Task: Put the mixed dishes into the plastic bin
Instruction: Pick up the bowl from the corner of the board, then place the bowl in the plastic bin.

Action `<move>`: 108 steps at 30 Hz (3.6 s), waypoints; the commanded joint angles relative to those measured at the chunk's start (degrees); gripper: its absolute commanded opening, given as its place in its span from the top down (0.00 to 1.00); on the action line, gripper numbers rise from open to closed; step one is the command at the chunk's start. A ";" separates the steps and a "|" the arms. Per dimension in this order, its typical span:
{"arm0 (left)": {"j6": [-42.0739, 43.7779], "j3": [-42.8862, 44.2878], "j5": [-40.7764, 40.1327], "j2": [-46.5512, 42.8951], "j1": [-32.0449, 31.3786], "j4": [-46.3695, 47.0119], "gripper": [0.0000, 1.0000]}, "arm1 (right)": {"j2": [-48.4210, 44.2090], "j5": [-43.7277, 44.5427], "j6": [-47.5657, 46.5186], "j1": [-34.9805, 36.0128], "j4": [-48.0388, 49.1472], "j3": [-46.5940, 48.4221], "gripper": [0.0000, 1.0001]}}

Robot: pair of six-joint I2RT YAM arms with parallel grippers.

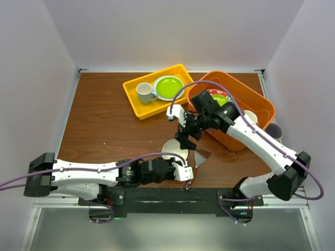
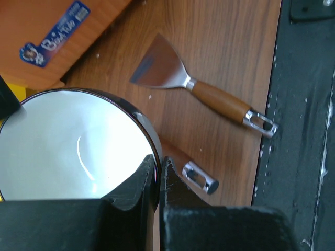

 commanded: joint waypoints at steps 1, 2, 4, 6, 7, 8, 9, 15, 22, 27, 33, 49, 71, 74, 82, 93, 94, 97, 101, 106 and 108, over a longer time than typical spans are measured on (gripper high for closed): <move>1.41 6.69 -0.06 1.04 -0.22 5.33 1.00 | 0.31 14.30 1.68 6.38 2.04 2.63 0.11; 1.15 7.05 0.03 1.30 -0.22 5.15 1.00 | 0.49 16.50 1.77 8.05 2.39 2.37 0.11; 0.63 8.01 0.03 1.48 -0.22 4.72 1.00 | 1.10 22.30 1.69 9.11 3.18 1.76 0.11; 0.10 8.89 -0.32 1.48 -0.22 4.36 1.00 | 1.46 27.73 1.25 10.69 4.15 1.14 0.13; 0.01 9.16 -0.41 1.57 -0.22 4.19 1.00 | 1.46 29.42 0.90 11.05 4.33 0.61 0.18; -0.17 9.34 -0.67 1.48 -0.22 4.19 1.00 | 1.63 31.18 0.46 11.92 4.68 0.26 0.22; -0.43 9.60 -0.85 1.48 -0.22 4.19 1.00 | 1.72 33.02 0.37 12.19 4.94 0.17 0.28; -1.40 10.74 -2.08 2.09 -0.22 1.99 1.00 | 1.46 33.04 0.28 12.46 4.68 1.05 0.97; -5.96 11.54 -8.93 0.61 -0.22 0.14 0.68 | -0.65 28.13 1.60 9.66 4.33 3.07 1.00; -7.29 9.43 -11.83 -5.27 -0.14 0.58 0.16 | -2.58 20.92 3.27 3.50 6.43 3.34 1.00; -6.32 6.53 -16.75 -14.05 0.21 0.58 0.00 | -6.62 13.37 7.13 -8.18 13.29 2.28 1.00; -15.63 1.17 0.19 -23.67 40.71 -9.87 0.00 | 0.48 6.49 29.53 -37.28 30.79 6.40 1.00; -20.29 -3.67 -0.76 -23.75 47.68 -7.15 0.01 | 17.54 30.23 37.46 -39.05 36.76 6.15 0.99; -20.03 -3.58 -0.06 -22.69 47.59 -7.06 0.01 | 18.86 29.44 36.67 -38.96 36.85 5.79 0.97; -19.94 -3.67 0.38 -22.60 47.68 -7.15 0.01 | 24.57 28.03 36.14 -38.96 36.59 5.88 0.93; -19.86 -3.76 0.29 -23.13 47.68 -7.24 0.01 | 26.60 26.10 35.26 -38.96 37.11 3.34 0.82; -19.86 -3.76 0.21 -23.04 47.59 -7.24 0.02 | 26.51 26.01 35.17 -38.96 37.11 3.07 0.82; -19.77 -3.67 0.47 -23.04 47.59 -7.15 0.01 | 26.68 25.66 34.91 -38.96 37.20 2.37 0.79; -19.77 -3.67 0.56 -23.22 47.59 -7.15 0.02 | 26.51 25.22 34.73 -38.96 37.11 2.01 0.74; -19.86 -3.67 0.82 -23.22 47.59 -7.24 0.02 | 25.90 24.61 34.38 -38.96 37.02 1.75 0.69; -19.77 -3.67 0.91 -23.22 47.59 -7.24 0.01 | 25.28 24.25 34.21 -40.53 37.11 1.40 0.66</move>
